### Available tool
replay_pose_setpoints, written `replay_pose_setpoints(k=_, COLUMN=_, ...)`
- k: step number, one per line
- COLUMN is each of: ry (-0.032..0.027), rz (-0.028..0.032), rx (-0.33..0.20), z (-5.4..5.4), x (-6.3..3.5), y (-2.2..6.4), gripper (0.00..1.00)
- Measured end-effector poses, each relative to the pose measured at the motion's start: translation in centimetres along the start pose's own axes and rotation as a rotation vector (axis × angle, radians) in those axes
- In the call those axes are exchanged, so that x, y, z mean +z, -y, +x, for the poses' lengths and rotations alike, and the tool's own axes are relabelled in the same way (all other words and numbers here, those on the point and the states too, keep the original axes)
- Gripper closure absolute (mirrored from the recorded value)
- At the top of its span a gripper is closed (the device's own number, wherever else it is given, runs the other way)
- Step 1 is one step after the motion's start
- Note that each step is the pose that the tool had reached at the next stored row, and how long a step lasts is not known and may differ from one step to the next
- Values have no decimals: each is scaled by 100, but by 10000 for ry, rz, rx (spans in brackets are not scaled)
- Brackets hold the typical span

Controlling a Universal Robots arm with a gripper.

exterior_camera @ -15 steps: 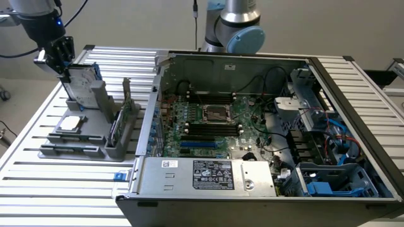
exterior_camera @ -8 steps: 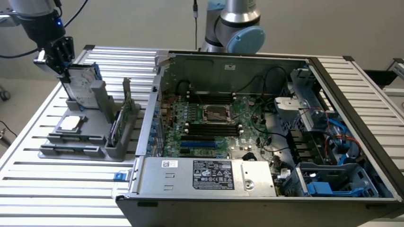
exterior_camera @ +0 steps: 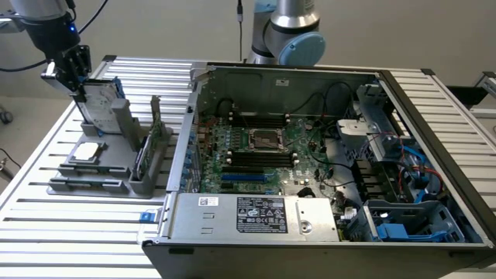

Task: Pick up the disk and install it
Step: 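Pick up the disk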

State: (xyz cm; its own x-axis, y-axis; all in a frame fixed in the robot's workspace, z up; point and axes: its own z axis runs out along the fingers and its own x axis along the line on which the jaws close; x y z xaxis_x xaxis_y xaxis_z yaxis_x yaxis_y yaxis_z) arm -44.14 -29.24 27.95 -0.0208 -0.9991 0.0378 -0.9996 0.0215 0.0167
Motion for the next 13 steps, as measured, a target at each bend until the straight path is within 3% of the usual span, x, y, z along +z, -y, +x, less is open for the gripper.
replay_pose_setpoints(k=13, ry=0, rz=2, rx=0, z=1, x=-10, y=0, gripper=67)
